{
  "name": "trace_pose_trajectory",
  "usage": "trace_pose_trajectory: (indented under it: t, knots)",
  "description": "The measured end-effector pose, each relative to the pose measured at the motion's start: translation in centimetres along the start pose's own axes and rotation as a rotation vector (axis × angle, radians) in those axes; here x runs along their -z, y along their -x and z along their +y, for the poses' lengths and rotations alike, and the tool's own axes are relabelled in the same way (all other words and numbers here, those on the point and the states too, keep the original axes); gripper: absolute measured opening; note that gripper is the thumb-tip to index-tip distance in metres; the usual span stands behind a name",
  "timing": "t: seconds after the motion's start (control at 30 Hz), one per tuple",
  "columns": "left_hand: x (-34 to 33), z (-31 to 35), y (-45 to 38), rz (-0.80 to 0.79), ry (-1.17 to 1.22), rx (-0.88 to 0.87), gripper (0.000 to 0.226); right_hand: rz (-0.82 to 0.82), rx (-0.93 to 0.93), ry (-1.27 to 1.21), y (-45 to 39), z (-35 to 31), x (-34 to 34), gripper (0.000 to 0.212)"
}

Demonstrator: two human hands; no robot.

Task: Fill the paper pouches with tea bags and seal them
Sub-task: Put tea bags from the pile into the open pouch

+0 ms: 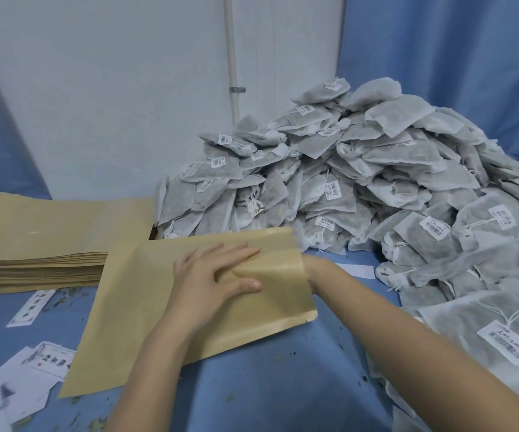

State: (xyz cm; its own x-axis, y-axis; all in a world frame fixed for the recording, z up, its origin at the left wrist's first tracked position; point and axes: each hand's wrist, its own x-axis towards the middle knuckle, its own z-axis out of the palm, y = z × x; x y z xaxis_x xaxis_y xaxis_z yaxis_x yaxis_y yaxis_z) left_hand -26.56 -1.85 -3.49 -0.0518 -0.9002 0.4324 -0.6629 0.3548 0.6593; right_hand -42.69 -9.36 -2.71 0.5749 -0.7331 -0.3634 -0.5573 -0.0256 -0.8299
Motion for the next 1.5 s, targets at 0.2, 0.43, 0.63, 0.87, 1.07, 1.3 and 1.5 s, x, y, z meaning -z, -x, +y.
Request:
trace_pose_trajectory:
  t: [0.2, 0.43, 0.63, 0.87, 1.07, 1.3, 1.5]
  knots:
    - [-0.4, -0.5, 0.0, -0.089, -0.052, -0.035, 0.051, 0.043, 0.028, -0.216, 1.3, 1.6, -0.4, 0.016]
    - [-1.0, -1.0, 0.0, -0.094, -0.125, -0.024, 0.053, 0.702, -0.005, 0.56, 2.9, 7.9, 5.4, 0.023]
    - [-1.0, -1.2, 0.0, -0.083, -0.126, -0.027, 0.052, 0.625, -0.371, 0.951, 1.4, 10.6, 6.2, 0.039]
    - [-1.1, -1.4, -0.1, -0.084, -0.137, -0.026, 0.052, 0.641, -0.259, 0.917, 2.1, 9.4, 6.7, 0.037]
    - [-1.0, -1.4, -0.1, -0.074, -0.125, -0.021, 0.05, 0.935, -0.021, 0.291, 3.9, 8.2, 6.0, 0.021]
    - [-0.6, -0.2, 0.2, -0.069, -0.077, -0.011, 0.049, 0.414, 0.129, -0.561, 5.1, 4.8, 2.4, 0.015]
    - [-0.5, 2.3, 0.6, -0.08, 0.049, -0.081, 0.051, 0.512, 0.102, -0.255, 3.2, 1.0, 0.5, 0.021]
